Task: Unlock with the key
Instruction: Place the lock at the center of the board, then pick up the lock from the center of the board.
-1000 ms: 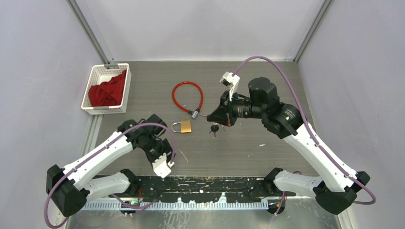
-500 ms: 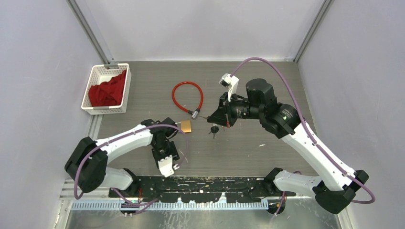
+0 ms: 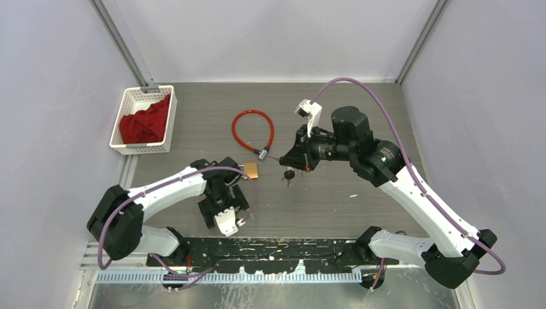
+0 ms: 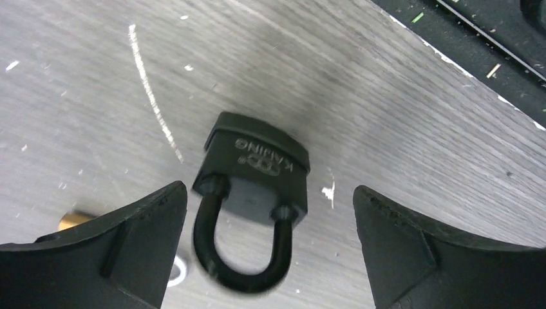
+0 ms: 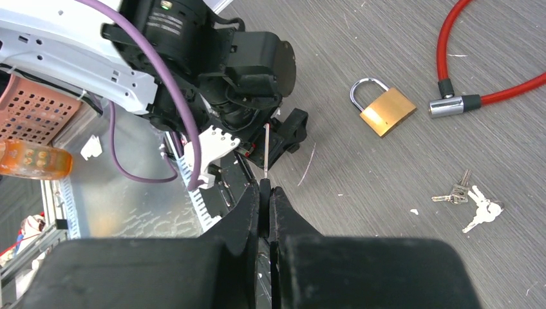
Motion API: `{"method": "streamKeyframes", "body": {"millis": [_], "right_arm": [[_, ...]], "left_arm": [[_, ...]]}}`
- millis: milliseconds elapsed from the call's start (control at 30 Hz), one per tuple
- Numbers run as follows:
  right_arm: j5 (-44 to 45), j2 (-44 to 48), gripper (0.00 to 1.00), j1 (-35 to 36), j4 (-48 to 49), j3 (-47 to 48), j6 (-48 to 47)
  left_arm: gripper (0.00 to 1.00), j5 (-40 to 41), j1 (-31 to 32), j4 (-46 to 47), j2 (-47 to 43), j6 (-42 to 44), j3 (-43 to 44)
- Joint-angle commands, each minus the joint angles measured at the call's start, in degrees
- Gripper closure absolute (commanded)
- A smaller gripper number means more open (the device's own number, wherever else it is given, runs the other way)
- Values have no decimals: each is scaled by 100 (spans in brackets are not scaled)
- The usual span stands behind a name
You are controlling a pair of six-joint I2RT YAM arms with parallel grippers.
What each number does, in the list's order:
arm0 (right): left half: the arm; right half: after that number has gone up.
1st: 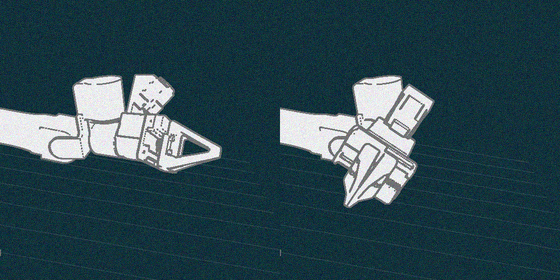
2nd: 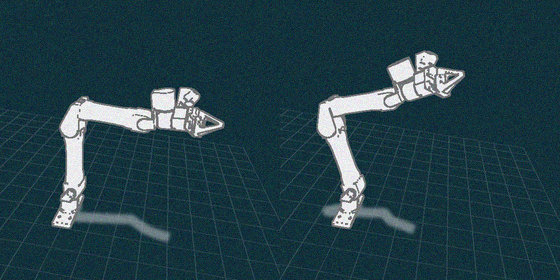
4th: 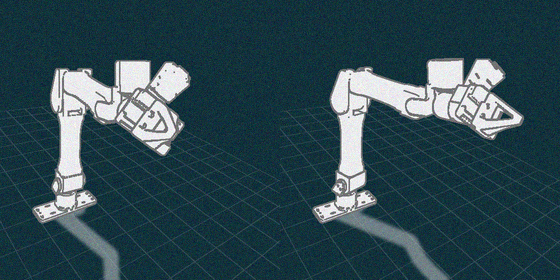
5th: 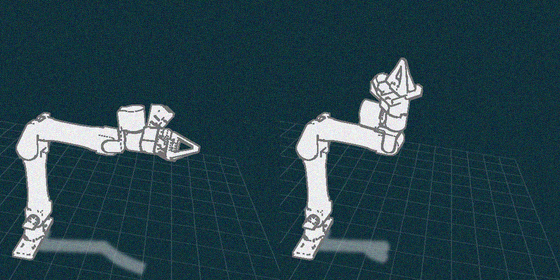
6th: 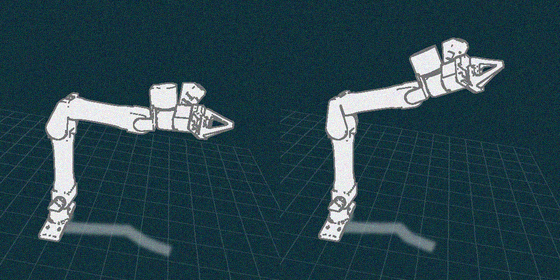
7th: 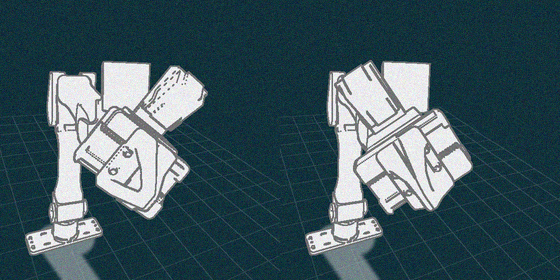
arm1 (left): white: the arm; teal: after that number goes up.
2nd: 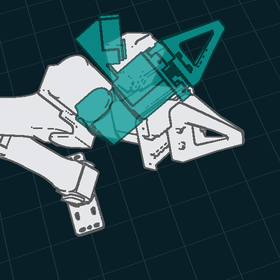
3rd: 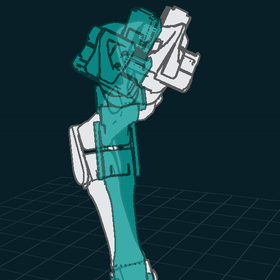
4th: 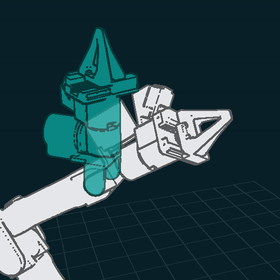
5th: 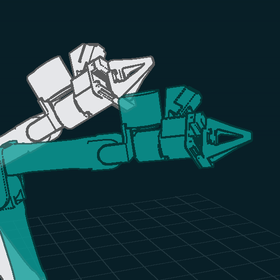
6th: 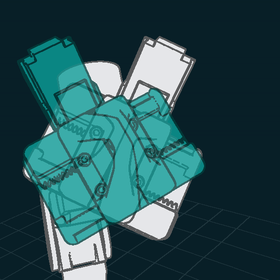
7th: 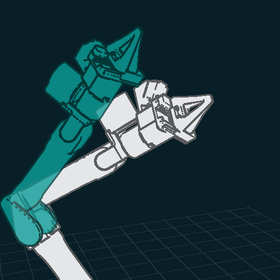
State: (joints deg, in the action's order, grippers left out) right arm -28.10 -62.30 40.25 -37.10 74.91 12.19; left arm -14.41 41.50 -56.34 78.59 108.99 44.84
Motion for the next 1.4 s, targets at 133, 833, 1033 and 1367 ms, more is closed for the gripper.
{"method": "streamKeyframes", "body": {"millis": [133,833,1033,1367], "right_arm": [[162,85,99,-45,215,-10,-40],[529,-14,99,-206,-130,237,-49],[631,-5,99,-205,-72,79,16],[638,-77,99,-212,-122,219,116]], "left_arm": [[0,-186,110,-974,-772,-2554,1446],[1,-449,-944,-2182,346,-7288,3520],[1,-1,-537,-1174,-419,-7447,2439],[3,674,271,76,-350,-7169,970]]}}
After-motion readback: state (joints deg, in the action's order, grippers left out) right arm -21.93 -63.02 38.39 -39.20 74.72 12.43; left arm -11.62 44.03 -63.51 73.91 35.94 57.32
